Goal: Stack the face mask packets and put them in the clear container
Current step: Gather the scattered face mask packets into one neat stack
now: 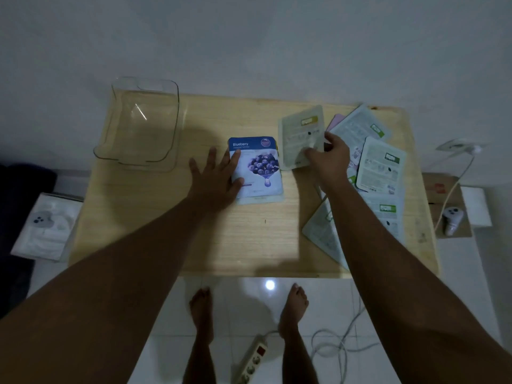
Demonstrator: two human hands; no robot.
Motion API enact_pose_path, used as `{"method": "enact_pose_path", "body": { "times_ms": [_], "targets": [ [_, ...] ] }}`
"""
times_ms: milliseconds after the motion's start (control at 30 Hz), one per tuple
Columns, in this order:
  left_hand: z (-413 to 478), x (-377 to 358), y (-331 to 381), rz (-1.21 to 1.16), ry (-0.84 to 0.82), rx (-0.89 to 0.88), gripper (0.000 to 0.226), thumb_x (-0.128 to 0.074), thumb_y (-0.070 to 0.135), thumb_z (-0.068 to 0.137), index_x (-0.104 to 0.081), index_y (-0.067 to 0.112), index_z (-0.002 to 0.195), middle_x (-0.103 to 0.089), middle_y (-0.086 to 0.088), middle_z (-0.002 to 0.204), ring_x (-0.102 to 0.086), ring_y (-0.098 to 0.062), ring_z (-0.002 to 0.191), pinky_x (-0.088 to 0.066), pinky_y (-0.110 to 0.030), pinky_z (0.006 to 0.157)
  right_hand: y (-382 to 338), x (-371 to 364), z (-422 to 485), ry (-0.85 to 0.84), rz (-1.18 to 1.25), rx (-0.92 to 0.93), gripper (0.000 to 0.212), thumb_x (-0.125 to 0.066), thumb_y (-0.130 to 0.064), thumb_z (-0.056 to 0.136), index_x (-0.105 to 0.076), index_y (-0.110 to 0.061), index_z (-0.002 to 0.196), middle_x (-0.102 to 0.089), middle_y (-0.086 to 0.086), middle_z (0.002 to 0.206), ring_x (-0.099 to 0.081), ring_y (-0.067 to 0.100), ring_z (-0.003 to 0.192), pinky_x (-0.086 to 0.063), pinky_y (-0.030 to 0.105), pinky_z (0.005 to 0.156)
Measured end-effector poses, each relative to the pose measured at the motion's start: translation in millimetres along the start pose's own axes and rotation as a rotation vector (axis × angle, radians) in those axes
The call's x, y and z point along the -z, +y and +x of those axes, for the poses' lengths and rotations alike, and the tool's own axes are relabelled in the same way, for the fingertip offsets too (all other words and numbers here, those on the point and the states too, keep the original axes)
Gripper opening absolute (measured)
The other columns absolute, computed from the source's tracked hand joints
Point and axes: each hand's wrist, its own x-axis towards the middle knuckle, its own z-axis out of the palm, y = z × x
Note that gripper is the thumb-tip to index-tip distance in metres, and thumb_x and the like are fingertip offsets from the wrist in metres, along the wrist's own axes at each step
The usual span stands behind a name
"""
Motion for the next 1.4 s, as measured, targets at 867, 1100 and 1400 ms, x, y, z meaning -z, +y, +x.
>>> {"method": "enact_pose_path", "body": {
  "times_ms": [867,1100,1400],
  "targets": [
    [-1.3,19.2,11.0,-0.157,-0.008,0.065,0.059,-0.021,0.035,0.102,0.008,0.03,0.153,-0.01,0.004,0.164,-0.001,-0.03,0.151,-0.003,-0.07,0.11,13.2,-53.1,-61.6,-0.487,-0.886,0.512,0.081,-0.064,-0.029,0.081,-0.024,-0.028,0.151,-0.006,0.014,0.164,-0.007,0.038,0.15,-0.027,0.062,0.109],
    [0.9,8.8,9.5,-0.017,-0.032,0.031,0.055,-0.016,0.045,0.101,-0.002,0.035,0.153,-0.008,-0.001,0.164,0.006,-0.035,0.15,-0.002,-0.074,0.108,16.8,-54.3,-60.6,-0.44,-0.888,0.543,0.071,-0.058,-0.033,0.086,-0.028,-0.029,0.15,-0.013,0.013,0.163,-0.015,0.036,0.148,-0.029,0.058,0.103],
    [7.5,-3.9,15.5,0.051,0.036,0.014,0.062,-0.022,0.051,0.098,-0.011,0.029,0.154,-0.015,-0.008,0.163,0.002,-0.038,0.149,0.0,-0.076,0.105,2.0,1.9,6.1,-0.003,-0.692,0.301,0.055,-0.047,-0.025,0.093,-0.035,-0.013,0.146,-0.044,0.012,0.147,-0.04,0.034,0.133,-0.038,0.055,0.103]
  ]
}}
